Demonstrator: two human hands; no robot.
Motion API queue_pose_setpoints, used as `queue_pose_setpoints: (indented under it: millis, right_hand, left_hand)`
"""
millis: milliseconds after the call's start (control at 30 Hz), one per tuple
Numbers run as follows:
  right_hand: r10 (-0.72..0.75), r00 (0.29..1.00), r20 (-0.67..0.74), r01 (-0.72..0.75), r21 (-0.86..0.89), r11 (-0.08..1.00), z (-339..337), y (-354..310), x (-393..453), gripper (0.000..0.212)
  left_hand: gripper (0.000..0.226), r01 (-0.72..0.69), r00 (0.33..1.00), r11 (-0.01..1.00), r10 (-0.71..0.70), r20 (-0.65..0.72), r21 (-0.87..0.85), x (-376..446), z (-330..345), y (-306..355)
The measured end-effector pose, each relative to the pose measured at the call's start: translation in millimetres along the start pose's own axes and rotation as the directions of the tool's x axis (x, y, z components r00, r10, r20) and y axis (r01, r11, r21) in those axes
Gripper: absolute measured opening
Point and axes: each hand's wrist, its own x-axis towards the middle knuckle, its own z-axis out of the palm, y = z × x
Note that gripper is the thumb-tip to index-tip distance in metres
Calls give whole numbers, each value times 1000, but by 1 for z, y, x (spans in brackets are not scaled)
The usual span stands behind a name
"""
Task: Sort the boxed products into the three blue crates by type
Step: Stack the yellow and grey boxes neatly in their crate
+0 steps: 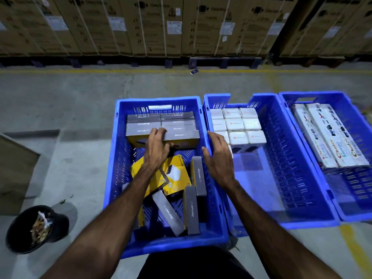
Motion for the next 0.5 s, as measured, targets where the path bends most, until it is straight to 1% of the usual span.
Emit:
queue_pose_setpoints:
  millis: [100, 267, 333, 433, 500]
  right_hand:
    - [-1, 1000, -1, 1, 1, 1000, 1, 2, 0, 50]
    - [-7, 1000, 2, 7, 18, 1000, 0, 2, -1, 45]
    - [-5, 1000, 3, 4, 21, 1000, 0, 3, -1, 43]
    - [1, 1000, -3, -1, 21, 1000, 0, 3, -1, 41]
    - [-5, 1000, -9, 5, 27, 1000, -1, 2, -2, 40]
  left_hand:
    - [46, 34, 999, 997, -33, -19, 63, -5, 6, 3]
    - [51, 79, 997, 987, -81, 14, 137, -10, 12, 7]
    - [56, 132, 991, 984, -133, 4, 118, -10, 13, 5]
    - [67, 219, 976, 976, -219, -4, 14, -15, 11, 0]
    - [71, 236, 972, 972, -236, -7, 5, -23, 4, -2]
